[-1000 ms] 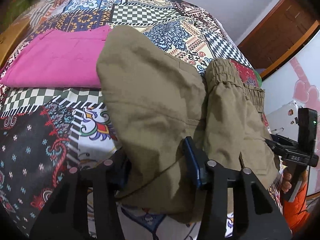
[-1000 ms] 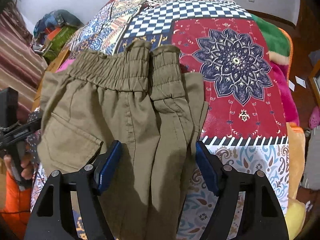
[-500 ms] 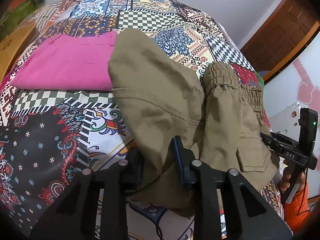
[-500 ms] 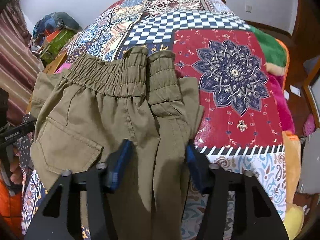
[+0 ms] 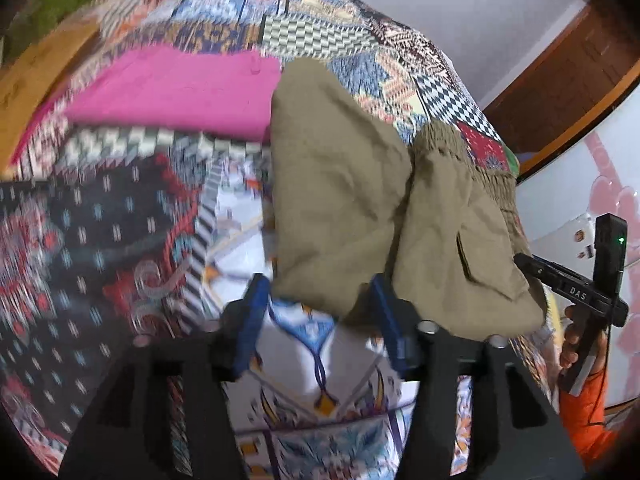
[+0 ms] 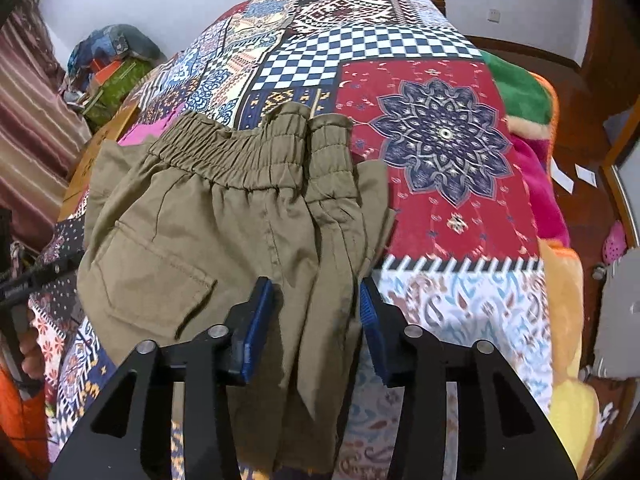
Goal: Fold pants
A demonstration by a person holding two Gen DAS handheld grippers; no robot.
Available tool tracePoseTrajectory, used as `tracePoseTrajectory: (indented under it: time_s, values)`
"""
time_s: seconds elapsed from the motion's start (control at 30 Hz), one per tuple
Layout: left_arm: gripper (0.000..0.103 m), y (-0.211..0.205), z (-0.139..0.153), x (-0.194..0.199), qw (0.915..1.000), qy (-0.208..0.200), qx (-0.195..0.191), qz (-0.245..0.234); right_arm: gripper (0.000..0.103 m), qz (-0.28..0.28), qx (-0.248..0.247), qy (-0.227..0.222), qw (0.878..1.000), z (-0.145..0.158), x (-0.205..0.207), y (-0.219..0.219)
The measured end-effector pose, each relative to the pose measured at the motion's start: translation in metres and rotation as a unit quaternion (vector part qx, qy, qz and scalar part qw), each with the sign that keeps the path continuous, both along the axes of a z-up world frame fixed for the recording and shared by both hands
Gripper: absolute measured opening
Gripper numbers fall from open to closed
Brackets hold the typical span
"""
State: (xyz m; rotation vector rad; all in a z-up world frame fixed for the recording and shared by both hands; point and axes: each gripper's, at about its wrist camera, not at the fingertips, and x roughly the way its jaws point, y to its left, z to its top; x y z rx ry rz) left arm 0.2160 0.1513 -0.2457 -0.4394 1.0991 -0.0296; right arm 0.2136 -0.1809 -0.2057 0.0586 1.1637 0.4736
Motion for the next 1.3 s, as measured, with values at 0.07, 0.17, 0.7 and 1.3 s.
tracePoseTrajectory:
  time_s: [0.07,0.17,0.7,1.3]
  values:
    - [0.055,0.001,-0.008,-0.004,0.9997,0.009,-0.022,0.006,0.044,-0.002,0.000,0.002,1.000,0.003,-0.003,-0.005]
    - [0.055,0.006,-0.018,-0.002,0.9979,0.016,-0.060,0.014,0.053,-0.003,-0.002,0.003,1.000,0.005,-0.010,-0.008]
    - [0.057,0.009,-0.025,0.050,0.9955,-0.001,-0.092,-0.020,0.064,0.022,-0.098,-0.036,0.994,-0.031,0.037,0.019]
    - [0.031,-0.013,-0.029,0.086,0.9973,-0.009,-0.035,-0.064,0.069,0.012,-0.002,0.018,1.000,-0.031,0.044,0.013]
